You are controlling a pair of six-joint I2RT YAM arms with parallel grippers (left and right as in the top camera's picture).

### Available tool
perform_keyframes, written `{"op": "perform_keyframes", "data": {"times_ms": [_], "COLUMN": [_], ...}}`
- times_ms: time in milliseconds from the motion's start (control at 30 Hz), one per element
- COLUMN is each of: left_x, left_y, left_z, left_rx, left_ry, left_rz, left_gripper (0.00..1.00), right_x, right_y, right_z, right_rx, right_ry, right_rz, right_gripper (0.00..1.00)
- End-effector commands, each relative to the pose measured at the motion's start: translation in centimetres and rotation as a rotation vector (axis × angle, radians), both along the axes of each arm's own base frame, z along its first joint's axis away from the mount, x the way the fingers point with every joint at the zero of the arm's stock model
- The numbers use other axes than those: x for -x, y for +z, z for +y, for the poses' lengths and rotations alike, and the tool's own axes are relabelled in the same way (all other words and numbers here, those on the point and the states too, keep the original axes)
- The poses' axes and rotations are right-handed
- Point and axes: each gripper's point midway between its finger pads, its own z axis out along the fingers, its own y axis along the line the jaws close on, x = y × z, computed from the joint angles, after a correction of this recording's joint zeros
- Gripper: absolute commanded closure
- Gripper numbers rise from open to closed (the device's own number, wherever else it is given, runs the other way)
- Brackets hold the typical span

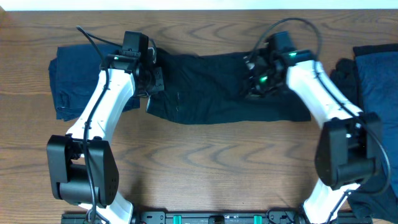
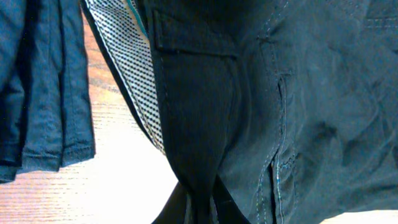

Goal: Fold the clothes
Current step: 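Lift the pants' right end with the right gripper and carry it leftward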

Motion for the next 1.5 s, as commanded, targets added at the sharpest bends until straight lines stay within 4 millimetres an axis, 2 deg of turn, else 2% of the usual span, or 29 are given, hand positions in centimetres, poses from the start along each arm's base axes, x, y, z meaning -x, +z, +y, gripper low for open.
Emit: {"op": "perform_keyframes", "data": {"times_ms": [0,167,400,500,600,700,867,933,1000,1067,1167,1267,1467], "left_x": [-0.5,-0.2,0.0,0.2,0.2,0.2,0.2,0.3,0.4,0.4,0.4,0.6,0.8], "left_y": [2.2,2.1,3.1,4.2,5.6,6.8,7.3,7.3,7.2,7.2,7.2,7.2,7.2], "left_z": [0.4,0.4,0.4,0.4,0.4,0.4,0.4,0.5,0.5,0.5,0.5,0.5,0.0], "left_rx": [-0.016,-0.018,-0.019,-0.02,-0.027,-0.033,-0.034,-0.035,-0.035,-0.035,-0.035,-0.034,-0.023], "left_ry": [-0.019,-0.021,-0.021,-0.022,-0.044,-0.062,-0.068,-0.068,-0.068,-0.068,-0.067,-0.064,-0.073], "left_rz": [-0.053,-0.042,-0.03,-0.023,-0.026,-0.034,-0.039,-0.033,-0.029,-0.028,-0.027,-0.021,-0.015], "left_gripper": [0.94,0.94,0.94,0.94,0.94,0.94,0.94,0.94,0.94,0.94,0.94,0.94,0.94], "right_x": [1.3,3.6,6.0,6.7,6.8,5.8,1.2,-0.7,-2.0,-2.7,-2.9,-2.2,-0.6], "right_y": [-3.1,-6.1,-11.8,-12.5,-11.7,-8.9,-2.1,-0.1,1.0,1.2,0.2,-1.6,-6.5], "right_z": [1.2,3.5,4.6,5.3,6.4,7.4,6.1,4.9,4.1,3.8,4.2,5.5,8.0], "right_rx": [0.089,0.127,0.229,0.218,0.16,0.075,0.049,0.062,0.05,0.031,-0.004,-0.037,-0.014], "right_ry": [-0.008,0.023,0.077,0.099,0.148,0.197,0.157,0.116,0.076,0.039,0.033,0.046,0.094], "right_rz": [0.071,0.167,0.254,0.277,0.26,0.217,0.013,-0.069,-0.111,-0.114,-0.095,-0.052,0.023], "right_gripper": [0.99,0.99,0.99,0.99,0.99,0.99,0.99,0.99,0.99,0.99,0.99,0.99,0.99]}}
